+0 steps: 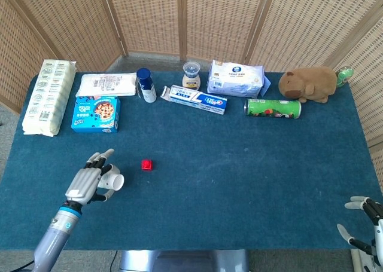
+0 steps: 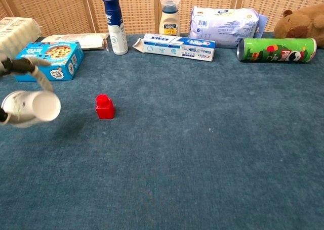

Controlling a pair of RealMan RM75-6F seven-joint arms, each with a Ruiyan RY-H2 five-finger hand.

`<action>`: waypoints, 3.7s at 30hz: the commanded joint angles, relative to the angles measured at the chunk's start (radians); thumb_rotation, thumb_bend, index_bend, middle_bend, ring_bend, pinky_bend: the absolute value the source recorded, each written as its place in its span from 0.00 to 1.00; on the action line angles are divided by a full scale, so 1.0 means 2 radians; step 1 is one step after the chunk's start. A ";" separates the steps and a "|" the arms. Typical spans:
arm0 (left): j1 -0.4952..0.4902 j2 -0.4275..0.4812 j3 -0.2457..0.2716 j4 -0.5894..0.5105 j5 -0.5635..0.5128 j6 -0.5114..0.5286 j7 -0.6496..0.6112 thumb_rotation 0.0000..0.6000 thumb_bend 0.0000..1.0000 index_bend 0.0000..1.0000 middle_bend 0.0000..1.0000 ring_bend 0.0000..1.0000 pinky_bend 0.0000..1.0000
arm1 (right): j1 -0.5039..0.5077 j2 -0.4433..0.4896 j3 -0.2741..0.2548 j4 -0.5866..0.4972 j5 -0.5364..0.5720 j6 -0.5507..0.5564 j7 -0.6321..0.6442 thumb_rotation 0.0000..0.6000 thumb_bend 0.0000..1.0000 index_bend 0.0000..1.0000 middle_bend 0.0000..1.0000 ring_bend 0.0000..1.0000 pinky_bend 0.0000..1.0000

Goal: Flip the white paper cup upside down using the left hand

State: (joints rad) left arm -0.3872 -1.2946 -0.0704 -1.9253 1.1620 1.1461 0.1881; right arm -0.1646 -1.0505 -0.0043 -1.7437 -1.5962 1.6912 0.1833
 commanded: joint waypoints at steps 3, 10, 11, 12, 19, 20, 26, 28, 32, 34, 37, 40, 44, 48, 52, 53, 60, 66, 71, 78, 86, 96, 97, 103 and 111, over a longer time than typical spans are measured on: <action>-0.003 0.033 -0.054 -0.002 -0.004 -0.061 -0.203 0.94 0.28 0.44 0.00 0.00 0.00 | 0.000 0.000 0.000 -0.001 0.000 0.000 -0.002 1.00 0.25 0.41 0.33 0.31 0.38; -0.009 0.048 -0.084 0.012 0.005 -0.118 -0.361 0.93 0.28 0.44 0.00 0.00 0.00 | -0.001 0.001 0.000 -0.003 0.001 0.000 -0.004 1.00 0.25 0.41 0.33 0.31 0.38; -0.010 0.048 -0.090 0.015 0.004 -0.127 -0.391 0.93 0.27 0.44 0.00 0.00 0.00 | 0.000 0.001 0.000 -0.004 0.000 0.000 -0.005 1.00 0.25 0.41 0.33 0.31 0.38; -0.011 0.048 -0.094 0.018 0.005 -0.133 -0.411 0.93 0.27 0.44 0.00 0.00 0.00 | 0.000 0.001 0.000 -0.004 0.000 -0.001 -0.005 1.00 0.25 0.41 0.33 0.31 0.38; -0.022 0.043 -0.109 0.054 0.022 -0.176 -0.514 0.93 0.26 0.44 0.00 0.00 0.00 | 0.000 0.001 0.000 -0.005 0.001 -0.002 -0.007 1.00 0.25 0.41 0.33 0.31 0.38; -0.025 0.037 -0.111 0.063 0.024 -0.180 -0.525 0.93 0.25 0.44 0.00 0.00 0.00 | 0.000 0.001 0.000 -0.005 0.001 -0.003 -0.008 1.00 0.25 0.41 0.33 0.31 0.38; -0.042 0.006 -0.116 0.103 0.029 -0.202 -0.571 0.93 0.24 0.44 0.00 0.00 0.00 | 0.001 0.000 0.001 -0.006 0.003 -0.004 -0.010 1.00 0.25 0.41 0.33 0.31 0.38; -0.047 -0.007 -0.118 0.118 0.032 -0.203 -0.581 0.93 0.24 0.44 0.00 0.00 0.00 | 0.001 0.000 0.001 -0.006 0.004 -0.005 -0.011 1.00 0.25 0.41 0.33 0.31 0.38; -0.055 -0.029 -0.118 0.142 0.034 -0.209 -0.597 0.94 0.24 0.44 0.00 0.00 0.00 | 0.000 0.002 0.002 -0.006 0.008 -0.004 -0.011 1.00 0.25 0.41 0.33 0.31 0.38; -0.058 -0.039 -0.117 0.151 0.037 -0.210 -0.603 0.94 0.24 0.44 0.00 0.00 0.00 | 0.000 0.003 0.002 -0.007 0.009 -0.005 -0.011 1.00 0.25 0.41 0.33 0.31 0.38; -0.062 -0.048 -0.115 0.161 0.038 -0.212 -0.605 0.94 0.24 0.44 0.00 0.00 0.00 | 0.000 0.003 0.002 -0.007 0.011 -0.006 -0.011 1.00 0.25 0.41 0.33 0.31 0.38; -0.065 -0.054 -0.113 0.170 0.038 -0.213 -0.602 0.94 0.24 0.44 0.00 0.00 0.00 | -0.001 0.002 0.003 -0.006 0.013 -0.006 -0.011 1.00 0.25 0.41 0.33 0.31 0.38; -0.070 -0.059 -0.108 0.179 0.036 -0.217 -0.594 0.93 0.24 0.44 0.00 0.00 0.00 | -0.002 0.003 0.003 -0.006 0.015 -0.004 -0.010 1.00 0.25 0.41 0.33 0.31 0.38; -0.072 -0.065 -0.105 0.189 0.032 -0.217 -0.587 0.94 0.24 0.44 0.00 0.00 0.00 | -0.003 0.003 0.003 -0.005 0.015 -0.003 -0.010 1.00 0.25 0.41 0.33 0.31 0.38; -0.075 -0.070 -0.103 0.196 0.029 -0.219 -0.581 0.93 0.24 0.44 0.00 0.00 0.00 | -0.004 0.004 0.003 -0.006 0.016 -0.002 -0.010 1.00 0.25 0.41 0.34 0.31 0.38; -0.076 -0.071 -0.102 0.197 0.029 -0.220 -0.580 0.93 0.24 0.44 0.00 0.00 0.00 | -0.004 0.005 0.003 -0.006 0.016 -0.002 -0.010 1.00 0.25 0.41 0.34 0.31 0.38; -0.078 -0.072 -0.098 0.203 0.031 -0.219 -0.567 0.93 0.22 0.44 0.00 0.00 0.00 | -0.005 0.005 0.003 -0.009 0.016 -0.002 -0.008 1.00 0.25 0.41 0.34 0.31 0.38; -0.076 -0.062 -0.091 0.192 0.041 -0.211 -0.548 0.93 0.17 0.24 0.00 0.00 0.00 | -0.005 0.007 0.004 -0.011 0.014 -0.001 -0.001 1.00 0.26 0.41 0.34 0.31 0.38; -0.073 -0.054 -0.087 0.180 0.049 -0.197 -0.529 0.93 0.17 0.11 0.00 0.00 0.00 | -0.005 0.007 0.004 -0.012 0.013 -0.001 0.002 1.00 0.26 0.41 0.34 0.31 0.38; -0.058 -0.022 -0.074 0.138 0.065 -0.162 -0.482 0.96 0.17 0.10 0.00 0.00 0.00 | -0.004 0.010 0.005 -0.013 0.013 -0.002 0.000 1.00 0.26 0.41 0.34 0.31 0.38; -0.015 0.051 -0.027 0.062 0.093 -0.094 -0.341 0.98 0.18 0.10 0.00 0.00 0.00 | 0.007 0.011 0.006 -0.017 0.013 -0.019 -0.008 1.00 0.26 0.41 0.34 0.31 0.38; 0.063 0.122 0.031 -0.006 0.135 0.028 -0.177 0.98 0.19 0.10 0.00 0.00 0.00 | 0.023 0.006 0.006 -0.023 0.001 -0.039 -0.049 1.00 0.26 0.41 0.34 0.31 0.37; 0.073 0.131 0.040 -0.013 0.144 0.040 -0.169 0.98 0.19 0.10 0.00 0.00 0.00 | 0.026 0.003 0.005 -0.023 -0.003 -0.042 -0.055 1.00 0.26 0.41 0.34 0.31 0.37; 0.113 0.170 0.077 -0.034 0.183 0.084 -0.150 0.98 0.19 0.10 0.00 0.00 0.00 | 0.040 -0.012 0.003 -0.025 -0.023 -0.056 -0.090 1.00 0.26 0.41 0.34 0.31 0.37; 0.165 0.191 0.105 -0.032 0.233 0.158 -0.123 1.00 0.19 0.10 0.00 0.00 0.00 | 0.053 -0.026 -0.002 -0.036 -0.051 -0.065 -0.122 1.00 0.26 0.41 0.35 0.31 0.36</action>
State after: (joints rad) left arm -0.0769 -0.9199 0.1285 -1.9929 1.6062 1.4324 -0.0727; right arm -0.0624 -1.0981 -0.0047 -1.8119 -1.6910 1.5648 -0.0558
